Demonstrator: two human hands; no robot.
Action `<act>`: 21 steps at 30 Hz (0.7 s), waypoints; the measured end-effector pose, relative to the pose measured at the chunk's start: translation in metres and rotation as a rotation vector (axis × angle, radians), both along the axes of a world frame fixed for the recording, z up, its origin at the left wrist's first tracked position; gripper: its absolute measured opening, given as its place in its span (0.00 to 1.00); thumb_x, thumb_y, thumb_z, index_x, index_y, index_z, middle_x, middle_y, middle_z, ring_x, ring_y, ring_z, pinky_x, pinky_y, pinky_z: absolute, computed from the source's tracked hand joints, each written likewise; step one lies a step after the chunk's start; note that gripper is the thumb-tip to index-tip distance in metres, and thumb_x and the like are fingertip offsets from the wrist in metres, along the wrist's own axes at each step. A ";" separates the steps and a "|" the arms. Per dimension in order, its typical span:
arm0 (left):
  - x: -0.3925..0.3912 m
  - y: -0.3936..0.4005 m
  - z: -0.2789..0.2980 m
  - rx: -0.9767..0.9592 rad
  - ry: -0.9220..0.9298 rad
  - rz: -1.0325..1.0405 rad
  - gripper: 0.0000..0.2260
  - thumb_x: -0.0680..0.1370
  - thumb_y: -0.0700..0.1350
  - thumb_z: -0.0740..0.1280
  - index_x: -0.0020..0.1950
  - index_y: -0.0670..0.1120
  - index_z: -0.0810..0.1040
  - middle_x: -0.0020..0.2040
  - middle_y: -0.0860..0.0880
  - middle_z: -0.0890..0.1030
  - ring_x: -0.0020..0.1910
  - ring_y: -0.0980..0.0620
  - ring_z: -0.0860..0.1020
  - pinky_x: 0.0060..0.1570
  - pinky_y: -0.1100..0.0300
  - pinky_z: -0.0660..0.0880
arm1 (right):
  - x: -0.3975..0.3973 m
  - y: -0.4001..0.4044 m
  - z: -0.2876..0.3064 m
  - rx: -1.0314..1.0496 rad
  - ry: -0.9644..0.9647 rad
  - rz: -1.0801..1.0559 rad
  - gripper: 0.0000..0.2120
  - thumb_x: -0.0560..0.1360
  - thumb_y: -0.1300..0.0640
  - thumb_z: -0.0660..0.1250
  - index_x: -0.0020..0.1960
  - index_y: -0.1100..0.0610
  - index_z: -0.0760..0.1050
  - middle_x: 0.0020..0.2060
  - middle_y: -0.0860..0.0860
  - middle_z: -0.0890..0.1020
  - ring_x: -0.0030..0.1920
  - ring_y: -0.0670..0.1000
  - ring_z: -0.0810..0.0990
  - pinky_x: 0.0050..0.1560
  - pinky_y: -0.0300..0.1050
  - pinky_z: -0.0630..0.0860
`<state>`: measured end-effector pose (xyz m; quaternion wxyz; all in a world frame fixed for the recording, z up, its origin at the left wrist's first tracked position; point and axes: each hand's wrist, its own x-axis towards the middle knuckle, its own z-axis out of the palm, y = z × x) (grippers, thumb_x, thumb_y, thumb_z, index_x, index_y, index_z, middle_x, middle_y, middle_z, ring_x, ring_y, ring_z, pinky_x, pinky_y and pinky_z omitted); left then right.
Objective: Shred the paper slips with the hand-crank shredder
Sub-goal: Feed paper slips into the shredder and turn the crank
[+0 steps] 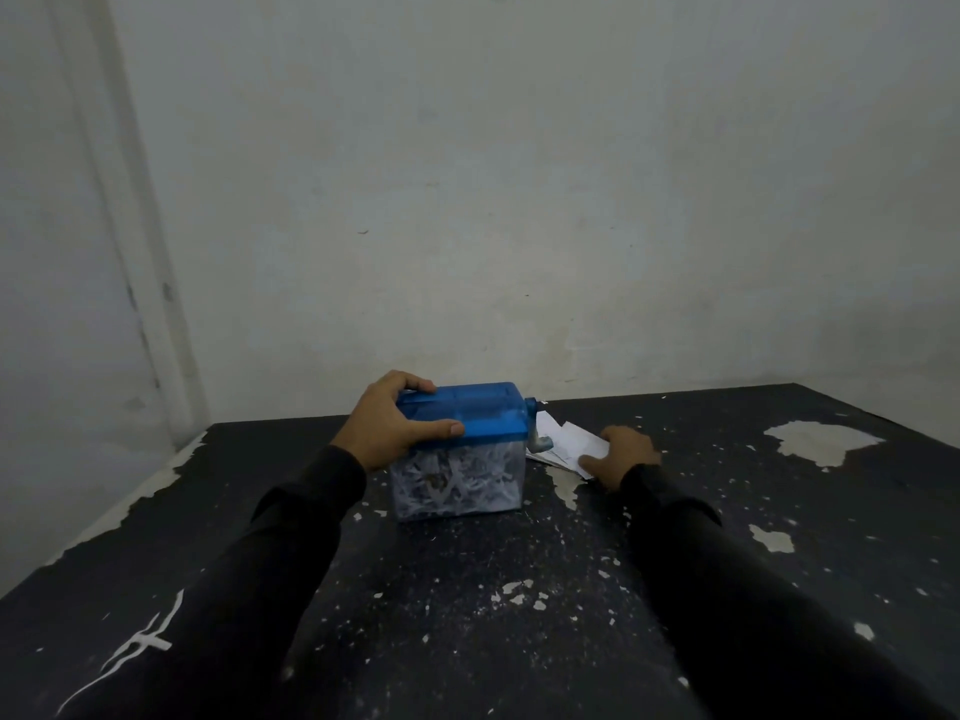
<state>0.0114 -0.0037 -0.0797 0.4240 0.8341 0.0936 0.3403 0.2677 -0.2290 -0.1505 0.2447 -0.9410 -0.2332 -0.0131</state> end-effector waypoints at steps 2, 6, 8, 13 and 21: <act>0.000 0.000 0.000 0.003 -0.002 0.006 0.29 0.61 0.57 0.83 0.56 0.47 0.79 0.59 0.49 0.79 0.55 0.53 0.81 0.46 0.64 0.80 | 0.001 0.006 -0.001 -0.021 0.032 -0.002 0.28 0.73 0.40 0.73 0.68 0.53 0.75 0.64 0.54 0.79 0.64 0.58 0.76 0.65 0.55 0.75; -0.001 0.001 -0.001 0.004 -0.003 0.001 0.34 0.57 0.64 0.83 0.56 0.49 0.79 0.59 0.50 0.79 0.54 0.53 0.81 0.47 0.62 0.81 | 0.003 0.009 -0.003 -0.041 0.059 -0.013 0.26 0.73 0.41 0.72 0.66 0.52 0.77 0.64 0.54 0.79 0.64 0.58 0.76 0.65 0.57 0.75; -0.001 0.002 -0.002 -0.008 -0.008 0.001 0.35 0.56 0.65 0.82 0.56 0.49 0.79 0.59 0.50 0.79 0.54 0.53 0.81 0.48 0.60 0.81 | 0.003 0.009 -0.001 -0.041 0.087 -0.021 0.26 0.74 0.41 0.72 0.67 0.53 0.75 0.65 0.55 0.78 0.64 0.58 0.75 0.66 0.57 0.75; 0.000 0.003 -0.001 0.010 -0.001 0.010 0.34 0.56 0.65 0.83 0.55 0.50 0.79 0.59 0.50 0.80 0.55 0.53 0.81 0.48 0.61 0.81 | 0.010 0.012 0.000 -0.038 0.122 -0.022 0.31 0.72 0.41 0.74 0.69 0.55 0.73 0.64 0.56 0.78 0.63 0.59 0.77 0.65 0.55 0.76; 0.000 0.002 0.000 -0.005 0.006 0.013 0.34 0.56 0.63 0.84 0.56 0.49 0.79 0.59 0.50 0.80 0.54 0.52 0.81 0.47 0.62 0.81 | 0.002 0.009 0.006 0.170 0.114 -0.002 0.08 0.75 0.57 0.73 0.53 0.55 0.81 0.54 0.57 0.83 0.52 0.56 0.81 0.58 0.51 0.79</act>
